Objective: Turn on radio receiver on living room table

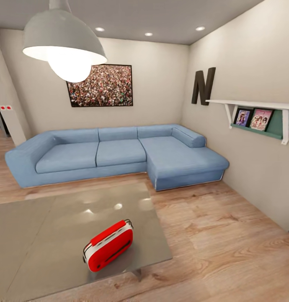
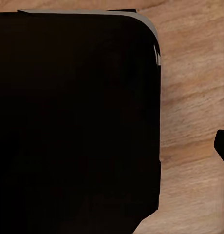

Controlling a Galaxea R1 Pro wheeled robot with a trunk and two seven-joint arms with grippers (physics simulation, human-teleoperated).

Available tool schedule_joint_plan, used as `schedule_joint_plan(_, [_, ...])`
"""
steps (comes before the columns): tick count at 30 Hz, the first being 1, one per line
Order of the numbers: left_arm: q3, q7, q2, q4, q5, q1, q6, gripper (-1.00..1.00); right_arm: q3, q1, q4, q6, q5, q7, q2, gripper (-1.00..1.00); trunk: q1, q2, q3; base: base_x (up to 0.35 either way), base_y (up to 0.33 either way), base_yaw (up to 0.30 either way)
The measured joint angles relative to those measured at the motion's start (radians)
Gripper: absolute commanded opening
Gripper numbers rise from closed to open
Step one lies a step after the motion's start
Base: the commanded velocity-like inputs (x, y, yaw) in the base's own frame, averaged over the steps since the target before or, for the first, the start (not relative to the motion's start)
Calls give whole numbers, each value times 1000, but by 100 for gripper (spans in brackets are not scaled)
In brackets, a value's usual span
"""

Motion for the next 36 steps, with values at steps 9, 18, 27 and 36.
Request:
schedule_joint_plan(9, [0,0,0,0,0,0,0,100,1,0,0,0,0,0,0,100,0,0,-7,0,0,197])
schedule_joint_plan(18, [0,0,0,0,0,0,0,100,1,0,0,0,0,0,-1,100,0,0,-15,0,0,196])
schedule_joint_plan(27, [1,0,0,0,0,0,0,100,1,0,0,1,0,0,0,100,0,0,-23,0,0,196])
schedule_joint_plan(36, [0,0,0,0,0,0,0,100,1,0,0,1,0,1,-1,100,0,0,-26,137,0,69])
